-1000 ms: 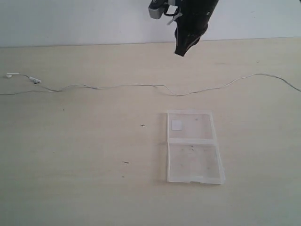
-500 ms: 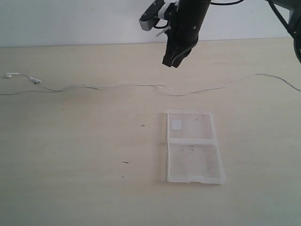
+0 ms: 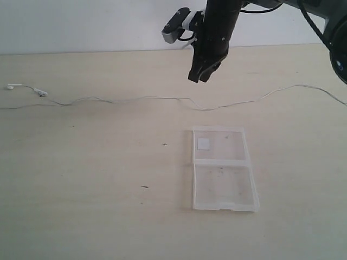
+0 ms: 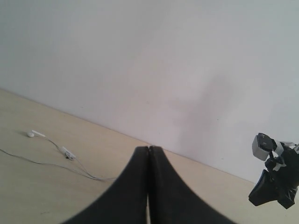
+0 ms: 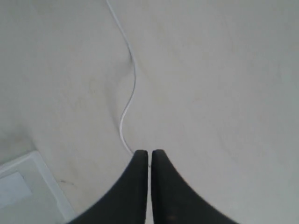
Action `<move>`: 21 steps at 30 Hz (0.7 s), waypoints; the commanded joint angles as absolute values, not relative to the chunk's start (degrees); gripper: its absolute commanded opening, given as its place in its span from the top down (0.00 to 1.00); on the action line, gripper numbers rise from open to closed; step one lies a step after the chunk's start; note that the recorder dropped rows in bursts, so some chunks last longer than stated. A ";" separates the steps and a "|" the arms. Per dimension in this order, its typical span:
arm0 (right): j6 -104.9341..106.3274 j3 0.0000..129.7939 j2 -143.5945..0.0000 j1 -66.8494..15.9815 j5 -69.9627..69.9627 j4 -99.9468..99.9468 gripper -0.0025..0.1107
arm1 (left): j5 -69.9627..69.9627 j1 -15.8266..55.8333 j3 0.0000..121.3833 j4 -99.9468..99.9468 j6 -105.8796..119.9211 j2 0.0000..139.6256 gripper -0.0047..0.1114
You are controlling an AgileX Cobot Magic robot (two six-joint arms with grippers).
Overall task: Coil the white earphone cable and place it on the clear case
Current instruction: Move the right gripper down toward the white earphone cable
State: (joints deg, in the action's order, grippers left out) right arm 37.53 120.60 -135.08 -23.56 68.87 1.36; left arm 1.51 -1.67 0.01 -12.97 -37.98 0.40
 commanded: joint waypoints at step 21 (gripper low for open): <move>53.48 120.93 -136.21 -24.01 69.96 12.57 0.50 | 1.31 -1.26 0.00 -12.83 -37.78 0.00 0.96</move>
